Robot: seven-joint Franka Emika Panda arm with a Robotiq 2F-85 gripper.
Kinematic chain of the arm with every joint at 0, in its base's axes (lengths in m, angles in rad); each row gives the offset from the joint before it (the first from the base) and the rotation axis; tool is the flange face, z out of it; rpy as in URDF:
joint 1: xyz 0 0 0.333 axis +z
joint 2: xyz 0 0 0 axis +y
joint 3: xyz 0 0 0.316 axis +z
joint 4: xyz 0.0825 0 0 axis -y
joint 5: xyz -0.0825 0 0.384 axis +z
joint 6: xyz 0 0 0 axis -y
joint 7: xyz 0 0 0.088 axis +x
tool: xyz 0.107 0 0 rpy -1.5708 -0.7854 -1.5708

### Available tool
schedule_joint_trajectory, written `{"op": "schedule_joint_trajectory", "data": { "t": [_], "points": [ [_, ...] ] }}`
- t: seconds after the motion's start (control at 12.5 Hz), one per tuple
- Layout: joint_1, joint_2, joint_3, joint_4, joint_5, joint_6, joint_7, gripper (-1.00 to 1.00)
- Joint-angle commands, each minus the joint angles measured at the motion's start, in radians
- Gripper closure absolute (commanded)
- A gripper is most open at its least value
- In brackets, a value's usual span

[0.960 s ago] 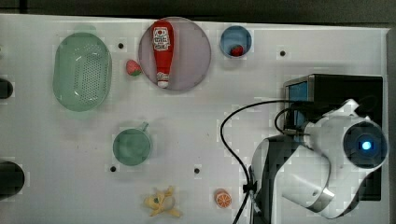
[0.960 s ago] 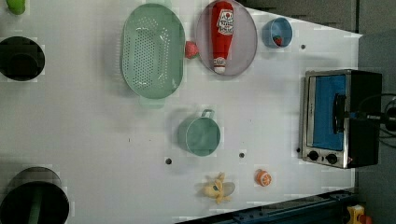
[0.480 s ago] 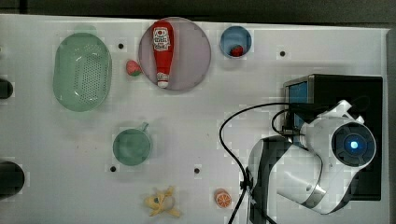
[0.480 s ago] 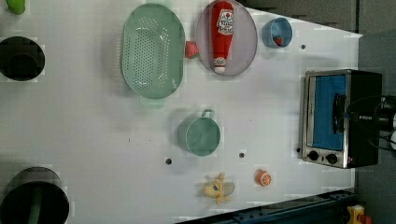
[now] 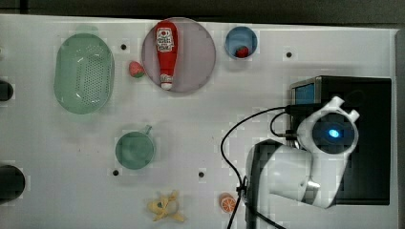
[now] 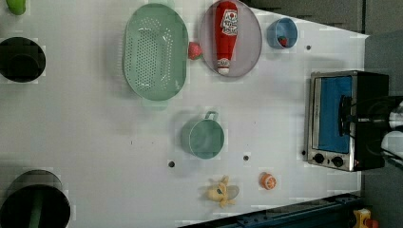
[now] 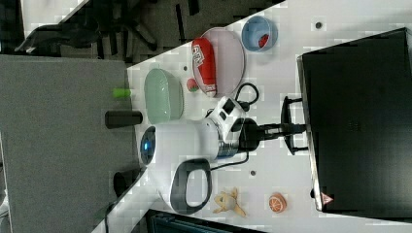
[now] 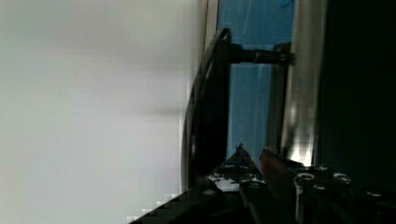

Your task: Flap open oven.

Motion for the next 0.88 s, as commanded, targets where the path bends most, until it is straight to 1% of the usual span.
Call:
{"op": "schedule_joint_trajectory", "data": {
  "t": [0.08, 0.32, 0.56, 0.88],
  "points": [
    [0.046, -0.009, 0.064, -0.026, -0.125, -0.027, 0.254, 0.65],
    [0.072, 0.015, 0.126, -0.037, -0.248, -0.061, 0.428, 0.65],
    [0.104, 0.074, 0.184, -0.038, -0.378, -0.097, 0.623, 0.65],
    [0.17, 0.19, 0.245, -0.024, -0.569, -0.153, 0.936, 0.65]
  ]
}}
